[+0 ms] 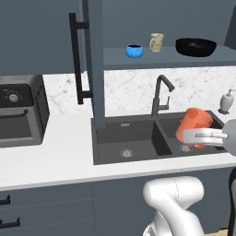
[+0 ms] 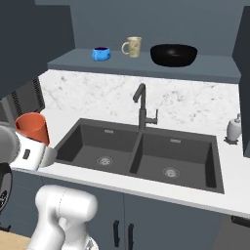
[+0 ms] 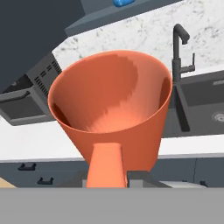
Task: Gather all objects into one cabinet and sort the glasses and bowls to opposite sides.
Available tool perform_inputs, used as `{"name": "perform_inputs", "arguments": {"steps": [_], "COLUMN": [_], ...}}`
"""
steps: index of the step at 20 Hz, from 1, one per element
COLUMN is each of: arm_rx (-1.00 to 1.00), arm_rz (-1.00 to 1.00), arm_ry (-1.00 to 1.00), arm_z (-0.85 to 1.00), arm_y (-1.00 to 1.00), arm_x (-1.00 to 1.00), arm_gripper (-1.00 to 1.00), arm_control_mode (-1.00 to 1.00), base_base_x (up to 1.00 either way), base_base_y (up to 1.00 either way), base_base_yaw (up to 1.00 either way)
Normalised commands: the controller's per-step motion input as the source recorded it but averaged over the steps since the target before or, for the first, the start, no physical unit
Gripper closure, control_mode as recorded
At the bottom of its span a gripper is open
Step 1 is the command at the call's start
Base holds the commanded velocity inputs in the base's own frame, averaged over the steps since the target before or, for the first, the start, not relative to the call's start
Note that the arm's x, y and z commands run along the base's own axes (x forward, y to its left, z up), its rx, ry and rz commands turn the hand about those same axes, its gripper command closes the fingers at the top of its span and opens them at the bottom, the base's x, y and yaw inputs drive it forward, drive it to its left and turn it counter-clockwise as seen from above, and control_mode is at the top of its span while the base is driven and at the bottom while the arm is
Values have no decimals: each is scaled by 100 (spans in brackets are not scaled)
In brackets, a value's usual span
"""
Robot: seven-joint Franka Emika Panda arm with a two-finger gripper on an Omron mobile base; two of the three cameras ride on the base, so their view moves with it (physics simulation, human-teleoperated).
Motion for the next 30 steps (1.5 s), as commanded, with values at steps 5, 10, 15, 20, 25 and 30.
{"name": "perform_inputs", "arguments": {"steps": [5, 10, 15, 20, 25, 30], "arm_rx": [1, 5, 2, 0, -2, 0], "arm_rz": [0, 0, 0, 0, 0, 1], "arm_ry": [0, 0, 0, 0, 0, 0], "arm_z": [19, 55, 43, 36, 22, -2], "arm_y": [30, 15, -1, 0, -1, 3], "arm_x": [16, 13, 1, 6, 29, 19], "arm_gripper": [100, 100, 100, 100, 100, 100], "arm_control_mode": [-100, -100, -100, -100, -100, -100], "base_base_x": [0, 0, 0, 0, 0, 0], "base_base_y": [0, 0, 0, 0, 0, 0], "base_base_yaw": [0, 0, 0, 0, 0, 0]}}
